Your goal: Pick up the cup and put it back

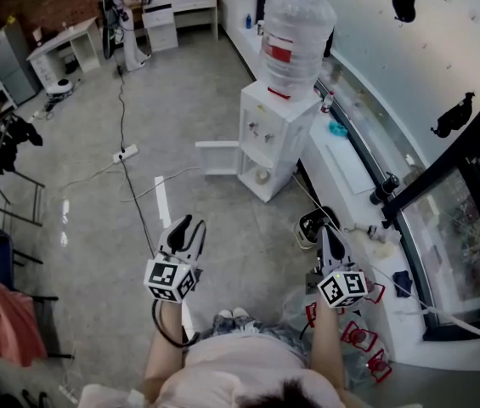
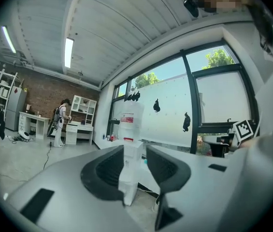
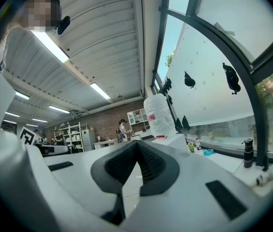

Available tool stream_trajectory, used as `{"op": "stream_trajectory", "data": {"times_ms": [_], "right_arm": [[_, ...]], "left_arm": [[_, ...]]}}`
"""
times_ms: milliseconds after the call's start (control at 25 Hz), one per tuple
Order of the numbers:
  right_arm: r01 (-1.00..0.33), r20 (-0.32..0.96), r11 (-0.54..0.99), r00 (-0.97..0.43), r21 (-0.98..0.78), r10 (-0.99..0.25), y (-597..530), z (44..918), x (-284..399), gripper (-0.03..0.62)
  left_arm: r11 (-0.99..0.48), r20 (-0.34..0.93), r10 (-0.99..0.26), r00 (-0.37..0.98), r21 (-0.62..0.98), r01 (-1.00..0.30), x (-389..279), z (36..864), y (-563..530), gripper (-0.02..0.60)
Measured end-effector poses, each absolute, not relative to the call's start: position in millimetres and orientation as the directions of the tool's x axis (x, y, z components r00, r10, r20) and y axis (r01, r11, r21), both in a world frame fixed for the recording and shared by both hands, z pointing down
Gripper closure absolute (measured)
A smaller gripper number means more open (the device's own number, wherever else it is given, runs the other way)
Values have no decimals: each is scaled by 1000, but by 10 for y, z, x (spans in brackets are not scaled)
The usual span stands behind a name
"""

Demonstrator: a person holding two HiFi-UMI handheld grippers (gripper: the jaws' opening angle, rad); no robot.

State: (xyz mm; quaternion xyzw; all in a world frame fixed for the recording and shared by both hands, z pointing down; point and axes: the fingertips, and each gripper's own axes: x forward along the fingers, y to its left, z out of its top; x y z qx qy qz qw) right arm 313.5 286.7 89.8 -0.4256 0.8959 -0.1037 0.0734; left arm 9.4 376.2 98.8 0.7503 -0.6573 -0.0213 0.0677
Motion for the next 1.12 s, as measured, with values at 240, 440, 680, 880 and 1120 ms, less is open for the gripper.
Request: {"op": "stream_trajectory", "data": {"times_ms": [240, 440, 680, 880, 1120], "right_arm": [[-749, -37, 615, -627, -247, -778, 2854, 910, 3116, 577], [-751, -37, 612, -624, -248, -780, 2866, 920, 3096, 577], [-753, -25, 605, -621, -258, -784, 2919, 958, 3011, 578], [-765, -23, 589, -605, -261, -796, 2954, 989, 2956, 577], [-772, -33, 576, -590, -269, -807, 2961, 1091, 2831, 577]], "left_arm": [[-171, 13, -984, 176, 167, -971, 105, 950, 3777, 265], [-166, -27, -986, 164, 199, -966, 20, 923, 3827, 194], [-168, -11, -986, 169, 202, -965, -47, 969, 3836, 179], [-179, -2, -983, 182, 198, -964, -118, 1009, 3805, 179], [-213, 17, -975, 221, 195, -957, -178, 1174, 3738, 179]]}}
